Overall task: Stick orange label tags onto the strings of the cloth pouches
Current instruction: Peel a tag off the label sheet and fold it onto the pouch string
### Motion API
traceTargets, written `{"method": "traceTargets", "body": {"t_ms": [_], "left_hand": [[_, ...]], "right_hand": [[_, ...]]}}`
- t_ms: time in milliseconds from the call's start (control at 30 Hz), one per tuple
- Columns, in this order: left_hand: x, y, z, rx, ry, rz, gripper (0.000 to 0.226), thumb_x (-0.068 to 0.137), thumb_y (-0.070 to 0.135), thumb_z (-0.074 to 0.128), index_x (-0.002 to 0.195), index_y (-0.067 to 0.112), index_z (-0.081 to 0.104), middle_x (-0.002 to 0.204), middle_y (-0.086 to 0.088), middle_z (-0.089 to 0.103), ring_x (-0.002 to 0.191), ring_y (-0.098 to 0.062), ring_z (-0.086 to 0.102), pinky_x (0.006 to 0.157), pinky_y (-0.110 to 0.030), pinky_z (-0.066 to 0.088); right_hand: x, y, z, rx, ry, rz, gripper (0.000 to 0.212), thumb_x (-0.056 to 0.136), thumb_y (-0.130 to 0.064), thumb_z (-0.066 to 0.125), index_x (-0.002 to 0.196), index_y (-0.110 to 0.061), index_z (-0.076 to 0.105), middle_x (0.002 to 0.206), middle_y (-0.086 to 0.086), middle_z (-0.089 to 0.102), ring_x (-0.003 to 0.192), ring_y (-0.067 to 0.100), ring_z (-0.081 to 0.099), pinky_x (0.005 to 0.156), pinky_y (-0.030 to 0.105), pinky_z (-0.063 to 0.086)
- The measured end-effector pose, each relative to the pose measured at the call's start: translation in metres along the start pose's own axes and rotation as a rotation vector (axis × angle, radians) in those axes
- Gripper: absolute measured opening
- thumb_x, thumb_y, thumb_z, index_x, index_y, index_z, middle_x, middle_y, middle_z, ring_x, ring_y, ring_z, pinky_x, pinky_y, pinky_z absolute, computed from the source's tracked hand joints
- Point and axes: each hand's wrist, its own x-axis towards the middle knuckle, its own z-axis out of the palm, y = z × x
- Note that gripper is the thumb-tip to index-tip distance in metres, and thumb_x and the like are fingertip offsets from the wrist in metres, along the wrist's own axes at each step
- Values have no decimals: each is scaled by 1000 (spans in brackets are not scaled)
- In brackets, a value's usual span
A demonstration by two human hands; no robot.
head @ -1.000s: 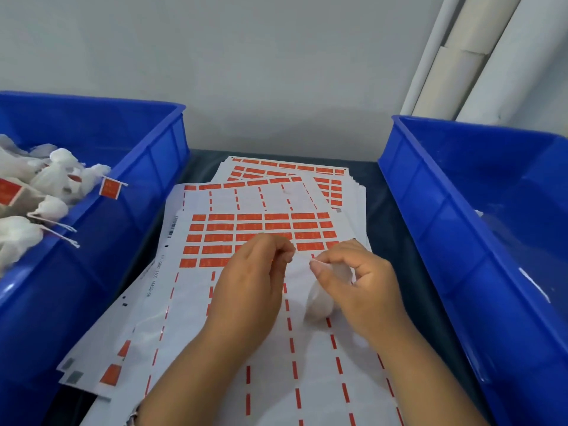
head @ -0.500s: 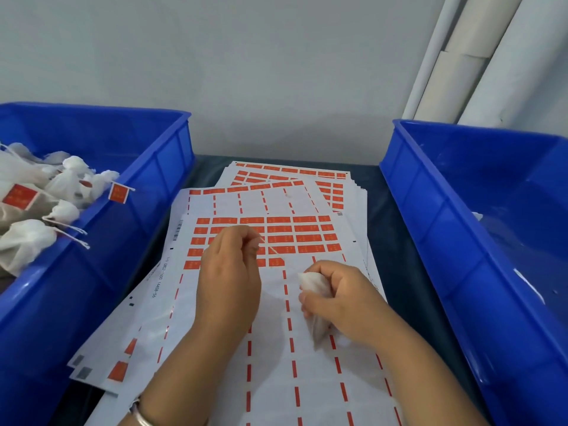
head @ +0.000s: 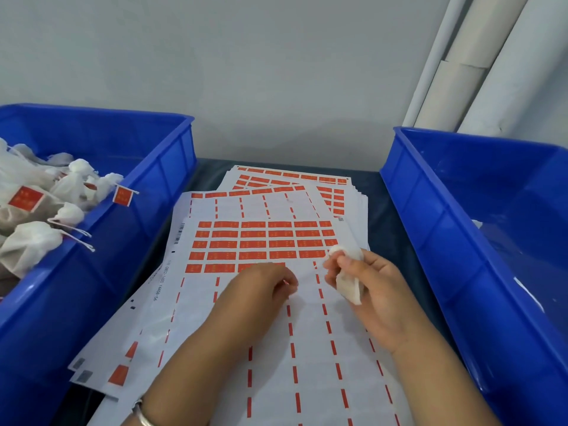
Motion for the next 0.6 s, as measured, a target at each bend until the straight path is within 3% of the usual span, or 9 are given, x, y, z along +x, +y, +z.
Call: {"method": "traceTargets", "body": {"t_ms": [67, 133, 333, 500, 600], "left_hand": [[-2, 2, 2, -2, -55, 55, 24, 92, 23, 55, 112, 33, 64, 111, 13, 63, 80, -2, 52, 71, -5, 38], [-4, 1, 2, -13, -73, 90, 24, 90, 25, 57, 111, 34, 64, 107, 14, 63, 77, -2, 53, 68, -4, 38], [-8, 0, 0, -80, -50, 172, 19, 87, 30, 60, 104, 34, 67, 80, 26, 51, 71, 1, 52, 58, 1, 38], [-13, 1, -3, -191, 11, 183, 10, 83, 32, 64, 85, 41, 60, 71, 32, 48, 72, 6, 53, 56, 6, 37], [-15, 2, -5, -254, 60, 215, 19, 83, 32, 64, 75, 45, 52, 73, 31, 50, 78, 12, 52, 62, 6, 37]], "right_hand": [[2, 3, 2, -120, 75, -16, 24, 68, -40, 68, 87, -27, 76, 100, -14, 72, 95, 8, 67, 81, 25, 53], [2, 7, 4, -259, 128, -30, 18, 77, -37, 68, 92, -28, 75, 102, -23, 69, 98, 4, 64, 72, 15, 51], [5, 15, 3, -591, 174, -97, 7, 87, -32, 64, 90, -37, 69, 93, -38, 57, 89, -8, 57, 55, 1, 40], [6, 19, 4, -735, 110, -140, 12, 88, -29, 64, 84, -40, 63, 89, -39, 55, 82, -9, 56, 51, -2, 38], [6, 22, 4, -827, 55, -130, 12, 89, -28, 64, 81, -36, 61, 89, -32, 58, 82, -3, 57, 59, 2, 39]]}}
